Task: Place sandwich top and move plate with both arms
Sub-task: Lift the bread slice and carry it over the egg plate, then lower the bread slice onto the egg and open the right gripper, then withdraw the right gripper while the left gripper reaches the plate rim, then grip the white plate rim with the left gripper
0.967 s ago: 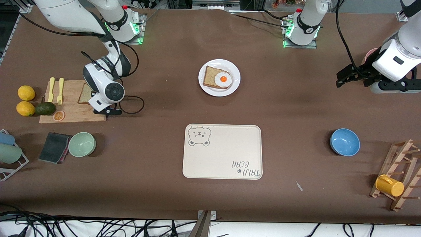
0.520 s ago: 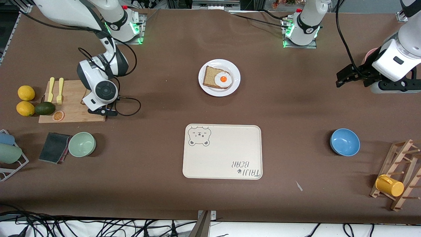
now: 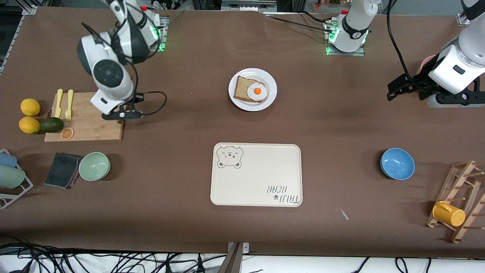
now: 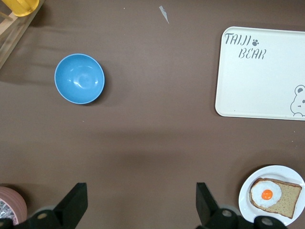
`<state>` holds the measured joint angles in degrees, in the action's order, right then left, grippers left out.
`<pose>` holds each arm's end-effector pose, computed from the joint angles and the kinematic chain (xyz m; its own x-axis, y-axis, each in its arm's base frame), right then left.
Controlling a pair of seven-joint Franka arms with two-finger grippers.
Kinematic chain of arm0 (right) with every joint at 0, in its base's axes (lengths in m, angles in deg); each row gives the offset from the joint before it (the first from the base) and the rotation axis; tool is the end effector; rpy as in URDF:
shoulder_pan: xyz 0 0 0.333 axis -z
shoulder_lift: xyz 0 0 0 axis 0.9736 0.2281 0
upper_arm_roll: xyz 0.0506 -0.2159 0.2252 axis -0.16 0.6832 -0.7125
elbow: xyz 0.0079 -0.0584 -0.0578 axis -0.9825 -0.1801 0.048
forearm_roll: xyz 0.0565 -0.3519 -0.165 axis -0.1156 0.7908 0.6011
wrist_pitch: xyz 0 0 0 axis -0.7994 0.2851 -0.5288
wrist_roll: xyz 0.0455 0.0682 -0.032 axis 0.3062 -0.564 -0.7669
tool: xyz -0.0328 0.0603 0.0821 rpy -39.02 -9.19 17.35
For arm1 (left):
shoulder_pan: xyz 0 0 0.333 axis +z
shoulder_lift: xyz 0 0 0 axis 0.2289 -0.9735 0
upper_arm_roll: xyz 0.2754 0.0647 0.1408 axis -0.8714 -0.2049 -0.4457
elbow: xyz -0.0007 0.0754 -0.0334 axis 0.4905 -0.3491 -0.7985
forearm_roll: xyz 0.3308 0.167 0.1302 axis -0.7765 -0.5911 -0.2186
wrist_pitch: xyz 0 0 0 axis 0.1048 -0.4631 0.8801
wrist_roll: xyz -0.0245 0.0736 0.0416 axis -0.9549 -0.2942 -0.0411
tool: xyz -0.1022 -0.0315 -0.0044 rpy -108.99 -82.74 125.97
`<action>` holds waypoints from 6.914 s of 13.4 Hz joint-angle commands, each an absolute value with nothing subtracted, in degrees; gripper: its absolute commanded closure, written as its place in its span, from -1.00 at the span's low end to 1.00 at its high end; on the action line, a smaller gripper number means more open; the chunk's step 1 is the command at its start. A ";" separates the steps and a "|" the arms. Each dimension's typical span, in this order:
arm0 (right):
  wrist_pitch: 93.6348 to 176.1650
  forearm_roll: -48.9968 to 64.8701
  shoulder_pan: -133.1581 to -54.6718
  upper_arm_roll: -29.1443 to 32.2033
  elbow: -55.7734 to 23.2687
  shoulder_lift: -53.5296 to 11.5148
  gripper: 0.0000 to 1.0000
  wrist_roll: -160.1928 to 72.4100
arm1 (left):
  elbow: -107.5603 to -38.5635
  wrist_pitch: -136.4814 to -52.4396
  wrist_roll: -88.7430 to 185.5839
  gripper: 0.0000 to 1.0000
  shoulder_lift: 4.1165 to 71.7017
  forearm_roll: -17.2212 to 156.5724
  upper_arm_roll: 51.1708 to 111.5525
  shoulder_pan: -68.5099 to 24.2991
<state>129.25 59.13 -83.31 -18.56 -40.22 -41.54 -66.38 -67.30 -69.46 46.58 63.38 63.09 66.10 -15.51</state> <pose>0.4869 0.1690 0.3621 0.9657 0.1491 -0.2128 0.2035 -0.9430 0.2631 0.5536 -0.0554 0.5947 0.9977 0.0543 -0.0410 0.0559 -0.9978 0.0366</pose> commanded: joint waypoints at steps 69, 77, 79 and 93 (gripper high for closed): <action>110.87 46.63 -88.07 5.48 -12.16 -49.57 -1.00 -55.60 | -82.67 -77.83 70.39 -1.00 38.31 102.06 75.16 -17.10; 104.45 46.10 -85.00 4.52 -0.65 -40.52 -1.00 -55.95 | -95.86 -95.48 90.20 -0.96 38.22 117.45 79.21 -21.12; 103.92 46.19 -82.54 1.46 1.20 -39.20 -1.00 -56.22 | -97.71 -100.32 93.43 -0.88 38.13 121.83 79.12 -24.38; 104.53 43.47 -78.40 -1.99 0.77 -38.94 -1.00 -57.98 | -99.12 -104.12 117.45 -0.02 30.13 132.58 79.12 -27.03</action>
<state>105.58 44.36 -79.07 -1.49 -0.87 -39.65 -59.13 -99.05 -102.74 114.97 30.35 129.81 79.08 -25.81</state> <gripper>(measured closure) 0.000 0.344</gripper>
